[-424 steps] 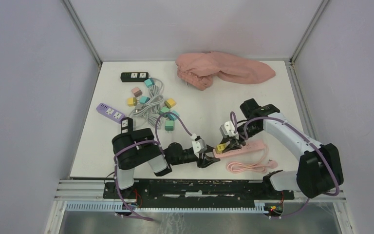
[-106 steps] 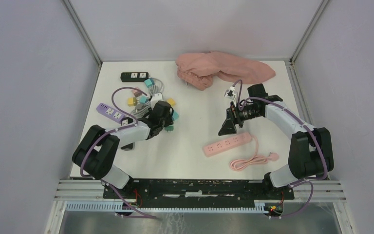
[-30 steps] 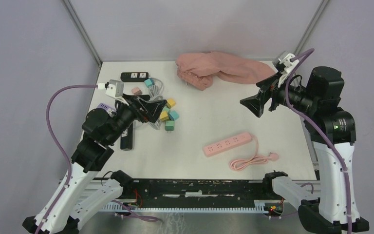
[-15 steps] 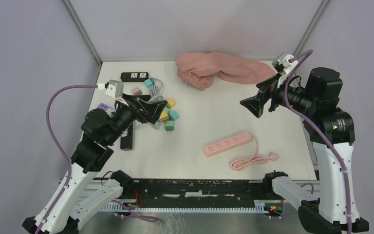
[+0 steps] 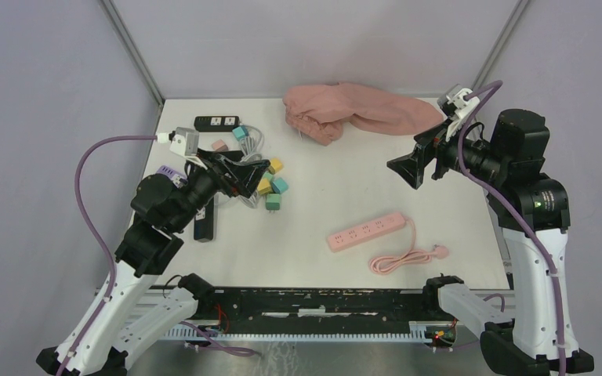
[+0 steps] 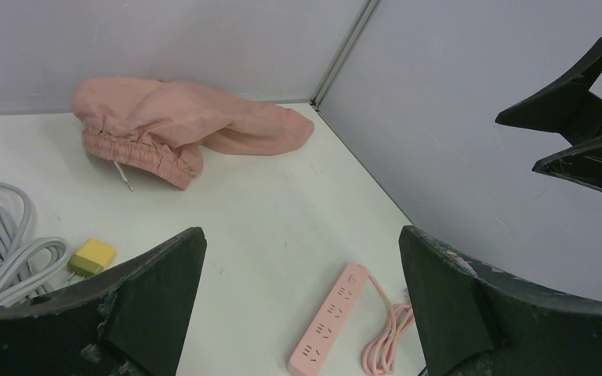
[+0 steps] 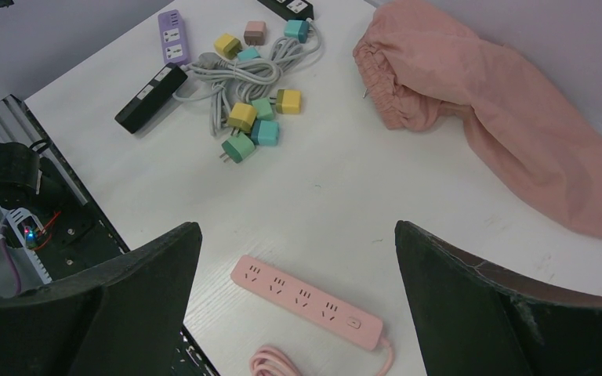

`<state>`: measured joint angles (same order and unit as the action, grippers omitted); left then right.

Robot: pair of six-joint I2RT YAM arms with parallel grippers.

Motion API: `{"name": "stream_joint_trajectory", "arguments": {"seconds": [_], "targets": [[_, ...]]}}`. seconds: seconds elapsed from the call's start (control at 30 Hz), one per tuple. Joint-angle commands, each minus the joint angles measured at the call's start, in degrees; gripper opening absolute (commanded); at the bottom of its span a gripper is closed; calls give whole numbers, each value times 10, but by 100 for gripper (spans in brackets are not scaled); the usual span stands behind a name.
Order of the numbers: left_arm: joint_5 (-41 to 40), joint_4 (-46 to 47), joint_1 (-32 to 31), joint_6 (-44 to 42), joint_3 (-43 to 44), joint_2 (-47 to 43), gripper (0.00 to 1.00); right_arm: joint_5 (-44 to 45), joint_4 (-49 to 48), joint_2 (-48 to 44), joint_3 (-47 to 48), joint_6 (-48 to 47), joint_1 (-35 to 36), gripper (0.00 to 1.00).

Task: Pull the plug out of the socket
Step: Reset both arms

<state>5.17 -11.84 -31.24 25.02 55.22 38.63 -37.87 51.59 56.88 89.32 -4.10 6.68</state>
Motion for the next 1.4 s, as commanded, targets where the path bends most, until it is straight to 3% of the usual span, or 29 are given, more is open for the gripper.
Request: {"name": "stream_joint_trajectory", "arguments": {"seconds": [0.0,1.37], "targets": [[17,31,2,-2,3,1,99,14,-9,-8,4,6,-1,100],[11,16,2,-18,4,0,99,28,-6,-12,4,6,-1,100]]}}
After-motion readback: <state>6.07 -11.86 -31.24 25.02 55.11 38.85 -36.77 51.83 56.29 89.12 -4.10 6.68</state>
